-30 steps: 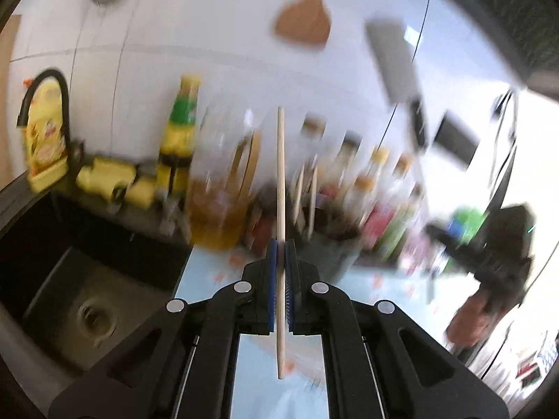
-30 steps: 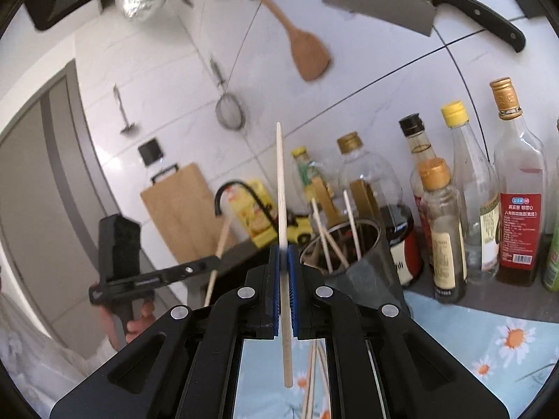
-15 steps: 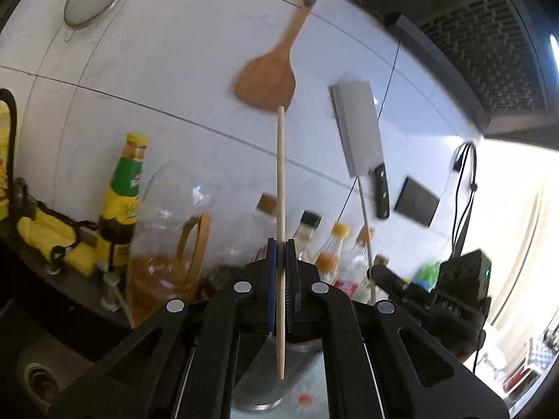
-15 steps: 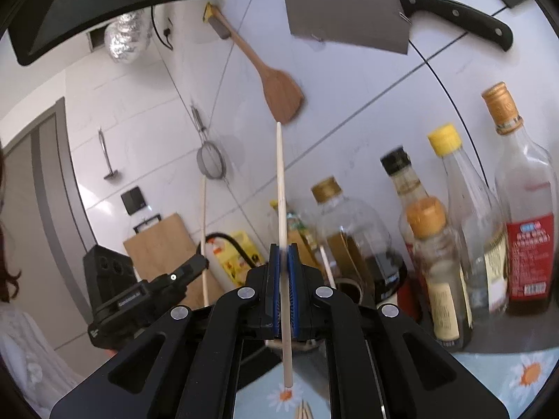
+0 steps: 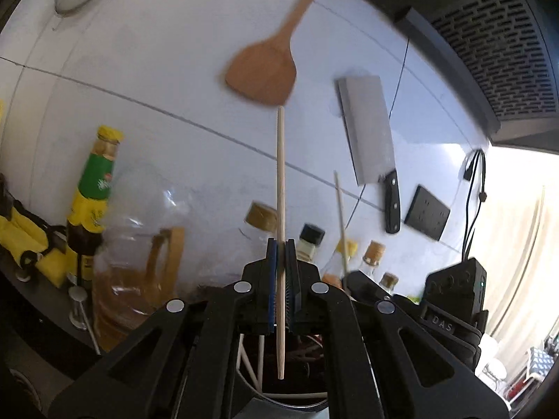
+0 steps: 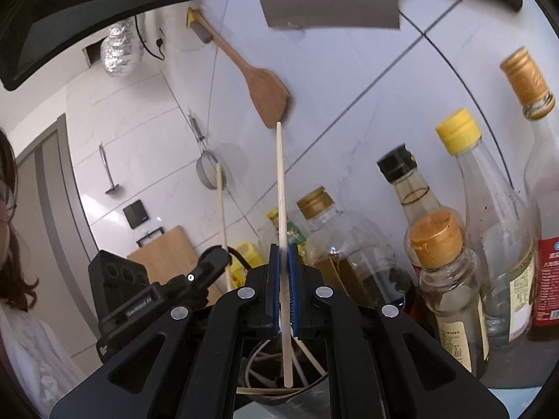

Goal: Organize utensils
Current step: 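Lift both held chopsticks up and over the dark holder, then open both tools to release the chopsticks into the holder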

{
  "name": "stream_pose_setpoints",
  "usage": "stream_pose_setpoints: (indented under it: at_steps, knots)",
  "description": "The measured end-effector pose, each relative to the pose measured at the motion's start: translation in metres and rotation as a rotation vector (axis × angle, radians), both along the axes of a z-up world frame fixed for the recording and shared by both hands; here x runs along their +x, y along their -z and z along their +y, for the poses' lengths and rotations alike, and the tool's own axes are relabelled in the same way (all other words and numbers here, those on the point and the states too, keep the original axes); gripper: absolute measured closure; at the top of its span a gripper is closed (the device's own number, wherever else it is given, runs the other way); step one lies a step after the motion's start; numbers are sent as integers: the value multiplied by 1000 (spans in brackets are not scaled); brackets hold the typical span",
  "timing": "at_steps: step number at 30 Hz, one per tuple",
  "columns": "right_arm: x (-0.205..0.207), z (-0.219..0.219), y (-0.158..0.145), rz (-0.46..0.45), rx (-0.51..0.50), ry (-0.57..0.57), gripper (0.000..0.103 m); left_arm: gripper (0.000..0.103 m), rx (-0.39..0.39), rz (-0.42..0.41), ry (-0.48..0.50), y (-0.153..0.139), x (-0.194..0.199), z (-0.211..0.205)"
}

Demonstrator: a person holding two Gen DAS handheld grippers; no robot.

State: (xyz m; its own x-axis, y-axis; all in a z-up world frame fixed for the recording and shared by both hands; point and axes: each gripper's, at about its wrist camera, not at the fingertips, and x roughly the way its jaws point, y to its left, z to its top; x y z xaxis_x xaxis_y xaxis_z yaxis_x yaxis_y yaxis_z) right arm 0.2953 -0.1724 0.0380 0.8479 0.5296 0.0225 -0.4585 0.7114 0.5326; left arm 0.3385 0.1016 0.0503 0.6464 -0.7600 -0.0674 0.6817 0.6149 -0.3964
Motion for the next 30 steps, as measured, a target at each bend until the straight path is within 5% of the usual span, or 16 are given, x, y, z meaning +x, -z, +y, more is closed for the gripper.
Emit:
stream_pose_setpoints:
  at_steps: [18, 24, 26, 30]
  knots:
    - [11, 22, 27, 92, -85, 5, 95, 96, 184, -30, -42, 24, -20, -13]
    - [-7, 23, 24, 119, -106, 44, 92, 65, 153, -51, -92, 15, -37, 8]
    - [-16, 24, 19, 117, -120, 58, 72, 55, 155, -56, -109, 11, -44, 13]
    - [-35, 24, 9, 110, -134, 71, 63, 41, 157, -66, -140, 3, -61, 22]
